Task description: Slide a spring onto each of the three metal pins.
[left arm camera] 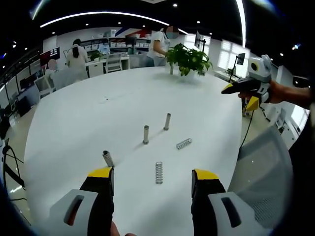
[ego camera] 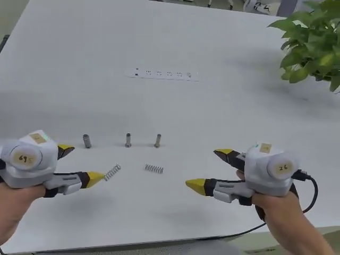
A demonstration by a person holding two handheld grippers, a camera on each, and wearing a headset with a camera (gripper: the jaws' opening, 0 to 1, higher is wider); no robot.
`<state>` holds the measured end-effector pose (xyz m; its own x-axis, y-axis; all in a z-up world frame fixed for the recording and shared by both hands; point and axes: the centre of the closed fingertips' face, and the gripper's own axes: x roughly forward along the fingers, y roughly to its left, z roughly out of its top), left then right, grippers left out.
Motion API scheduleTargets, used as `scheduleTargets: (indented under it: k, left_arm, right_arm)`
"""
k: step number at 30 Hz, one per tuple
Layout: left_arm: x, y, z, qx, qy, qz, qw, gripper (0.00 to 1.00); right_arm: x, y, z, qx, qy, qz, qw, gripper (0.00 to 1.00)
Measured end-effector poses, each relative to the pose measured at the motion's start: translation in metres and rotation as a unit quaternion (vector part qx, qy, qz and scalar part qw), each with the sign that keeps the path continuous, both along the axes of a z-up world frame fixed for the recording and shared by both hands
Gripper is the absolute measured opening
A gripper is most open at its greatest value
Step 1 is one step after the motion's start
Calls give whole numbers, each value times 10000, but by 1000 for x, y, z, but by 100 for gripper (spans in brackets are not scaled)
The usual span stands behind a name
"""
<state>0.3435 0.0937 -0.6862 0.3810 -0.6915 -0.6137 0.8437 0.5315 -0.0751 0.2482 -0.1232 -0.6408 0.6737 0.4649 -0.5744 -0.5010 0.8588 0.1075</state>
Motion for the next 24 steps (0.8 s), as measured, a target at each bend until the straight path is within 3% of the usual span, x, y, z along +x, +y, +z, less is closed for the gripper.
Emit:
scheduleTargets:
  k: [11,24]
  left_arm:
    - [-2,-24,-28,224,151,-353,9990,54]
    - [-3,-35,-57,441,375,-486,9971,47]
  right_arm:
    - [-3,-4,1,57,17,-80,10000,70]
    - [-5,-5,1,17,32,-71,10000,69]
